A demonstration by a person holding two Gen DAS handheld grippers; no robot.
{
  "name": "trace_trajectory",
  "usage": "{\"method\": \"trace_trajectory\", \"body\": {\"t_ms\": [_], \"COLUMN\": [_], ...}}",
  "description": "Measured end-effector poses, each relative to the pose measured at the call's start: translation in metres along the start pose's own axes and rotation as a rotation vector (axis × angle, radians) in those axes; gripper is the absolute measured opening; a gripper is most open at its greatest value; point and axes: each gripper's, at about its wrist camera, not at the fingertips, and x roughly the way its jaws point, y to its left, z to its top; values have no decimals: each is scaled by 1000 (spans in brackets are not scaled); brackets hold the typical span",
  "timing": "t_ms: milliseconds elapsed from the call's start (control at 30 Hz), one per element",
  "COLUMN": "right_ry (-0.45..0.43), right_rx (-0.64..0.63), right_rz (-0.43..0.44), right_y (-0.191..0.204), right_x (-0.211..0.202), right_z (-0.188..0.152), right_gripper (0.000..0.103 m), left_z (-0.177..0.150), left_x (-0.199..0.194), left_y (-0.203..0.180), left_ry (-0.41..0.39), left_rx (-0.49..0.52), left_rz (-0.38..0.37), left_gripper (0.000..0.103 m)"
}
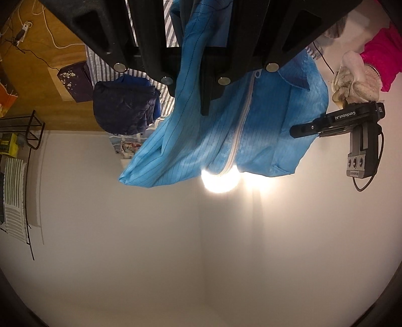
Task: Fold large clothes
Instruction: 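Lift the folded jacket with both grippers and carry it toward the navy clothes stack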
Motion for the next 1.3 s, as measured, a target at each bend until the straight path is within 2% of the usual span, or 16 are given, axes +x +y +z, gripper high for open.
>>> {"method": "trace_trajectory", "body": {"t_ms": [267, 567, 733, 867, 1067, 1300], "right_ry": [19, 41, 21, -1, 33, 147], "right_rx": [45, 79, 86, 103, 142, 194], "right_rz": [-34, -161, -213, -232, -236, -249], "right_y": [-53, -147, -200, -241, -284, -326], "right_x": [56, 147, 212, 272, 353, 423], "right_z": [3, 37, 67, 84, 82, 57], "right_gripper": [4, 4, 4, 4, 4, 4], "left_z": [12, 65, 99, 110, 110, 75], "left_x": [79, 221, 304, 364, 451, 548], "left_y": [12, 43, 65, 90, 130, 157], "left_ry": [51, 107, 81, 79, 103, 185], "left_rx": [8, -20, -7, -2, -68, -135], "left_rz": [-3, -57, -62, -51, -56, -63], "left_gripper": [4, 4, 4, 4, 4, 4]}}
